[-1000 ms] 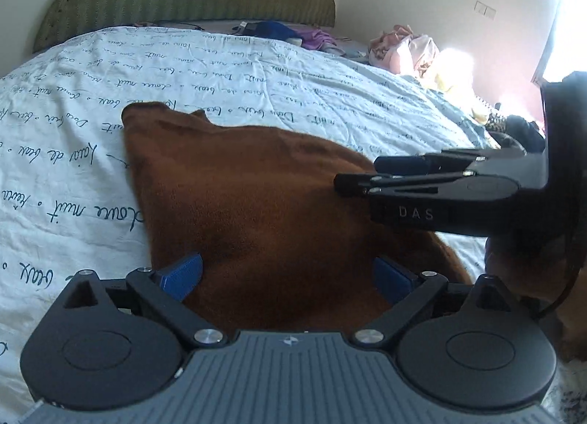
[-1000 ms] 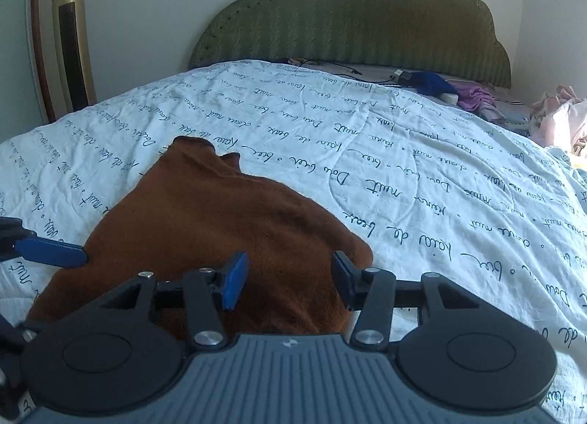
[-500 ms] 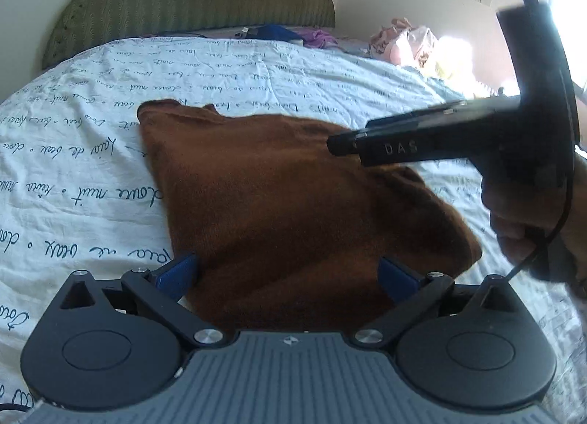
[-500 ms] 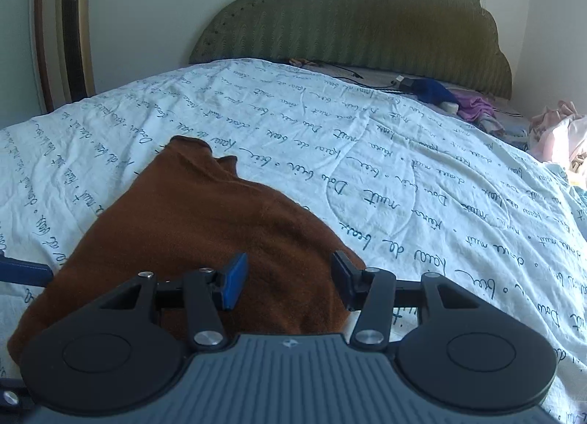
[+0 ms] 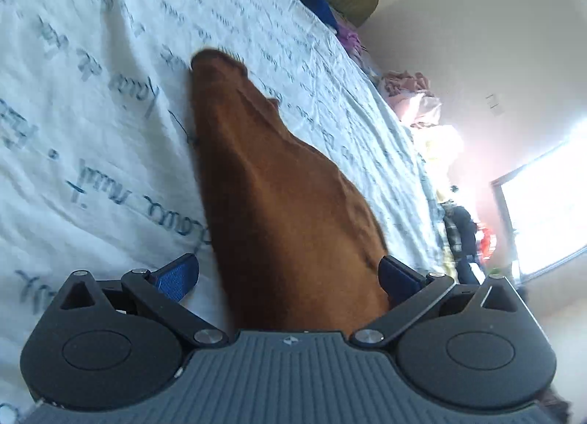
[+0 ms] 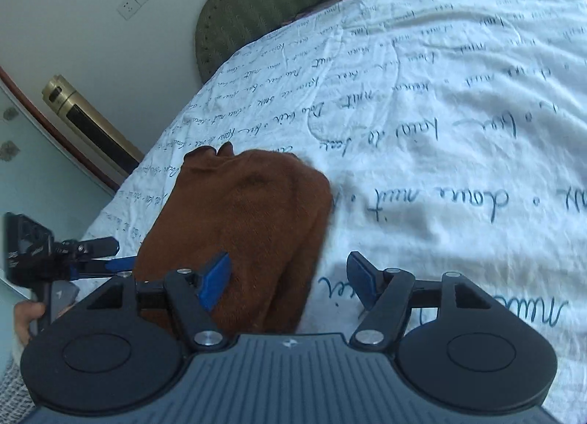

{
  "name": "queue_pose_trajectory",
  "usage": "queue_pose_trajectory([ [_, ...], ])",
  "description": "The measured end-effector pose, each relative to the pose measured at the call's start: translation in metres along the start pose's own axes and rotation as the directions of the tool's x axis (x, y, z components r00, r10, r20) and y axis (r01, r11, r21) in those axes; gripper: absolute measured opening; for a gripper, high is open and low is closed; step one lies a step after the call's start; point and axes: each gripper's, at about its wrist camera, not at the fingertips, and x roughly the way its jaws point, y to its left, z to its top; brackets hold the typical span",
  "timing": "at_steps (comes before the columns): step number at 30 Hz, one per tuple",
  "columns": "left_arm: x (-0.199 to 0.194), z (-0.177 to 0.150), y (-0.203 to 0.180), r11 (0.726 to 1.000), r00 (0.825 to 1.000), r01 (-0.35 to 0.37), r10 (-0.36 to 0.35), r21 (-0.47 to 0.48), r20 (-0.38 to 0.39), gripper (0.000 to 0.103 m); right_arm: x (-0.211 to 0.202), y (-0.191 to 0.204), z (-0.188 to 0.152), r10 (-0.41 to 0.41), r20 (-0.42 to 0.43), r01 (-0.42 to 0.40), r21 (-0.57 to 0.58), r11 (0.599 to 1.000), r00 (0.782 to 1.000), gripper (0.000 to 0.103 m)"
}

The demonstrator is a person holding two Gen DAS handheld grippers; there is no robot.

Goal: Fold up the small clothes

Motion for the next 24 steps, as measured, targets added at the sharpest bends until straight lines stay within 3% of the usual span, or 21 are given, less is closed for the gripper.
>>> queue_pose_trajectory([
  [5,0.018,0.004,0.008,0.991,0.995,0.084,-0.089,-0.109,-0.051,0.103,0.023,-0.009,-0.005,0.217,-0.042,-0.214,0.079,0.974,0.975,0.071],
  [8,0.021,0.004,0.014,0.982,0.991,0.119,-0.127,-0.148,-0.047,0.103,0.043,0.002,-0.002,0.247,-0.069,-0.243,0.059,0.968,0.967,0.073],
  [10,0.023,0.007,0.013,0.981,0.992,0.111,-0.12,-0.159,-0.047,0.096,0.053,0.01,0.001,0.252,-0.068,-0.249,0.049,0.967,0.965,0.073],
  [11,0.025,0.008,0.01,0.986,0.995,0.08,-0.088,-0.147,-0.051,0.086,0.057,0.016,0.002,0.236,-0.067,-0.234,0.026,0.972,0.97,0.069],
  [12,0.029,0.011,0.006,0.992,0.997,0.031,-0.04,-0.125,-0.067,0.049,0.059,0.024,0.0,0.196,-0.067,-0.198,-0.015,0.98,0.978,0.06],
  [13,0.034,0.013,0.001,0.996,0.996,-0.019,0.01,-0.093,-0.088,0.034,0.062,0.032,-0.002,0.156,-0.07,-0.159,-0.042,0.986,0.985,0.037],
  [15,0.035,0.013,-0.016,0.994,0.993,-0.1,0.102,0.037,-0.059,0.032,0.057,0.046,-0.007,0.102,-0.034,-0.104,-0.08,0.991,0.994,0.035],
  [16,0.033,0.01,-0.031,0.981,0.988,-0.146,0.151,0.13,-0.032,0.03,0.053,0.054,-0.008,0.079,-0.017,-0.081,-0.101,0.992,0.997,0.033],
  [19,0.024,-0.002,-0.08,0.894,0.967,-0.254,0.243,0.369,0.079,0.029,0.04,0.079,-0.01,0.032,0.025,-0.027,-0.183,0.983,0.999,0.031],
  [22,0.014,-0.008,-0.121,0.812,0.955,-0.296,0.24,0.503,0.175,0.029,0.019,0.104,-0.007,0.009,0.089,0.014,-0.25,0.968,0.996,0.03],
  [24,0.006,-0.005,-0.139,0.795,0.955,-0.295,0.221,0.53,0.2,0.029,0.003,0.116,0.0,0.013,0.128,0.019,-0.252,0.968,0.992,0.03],
])
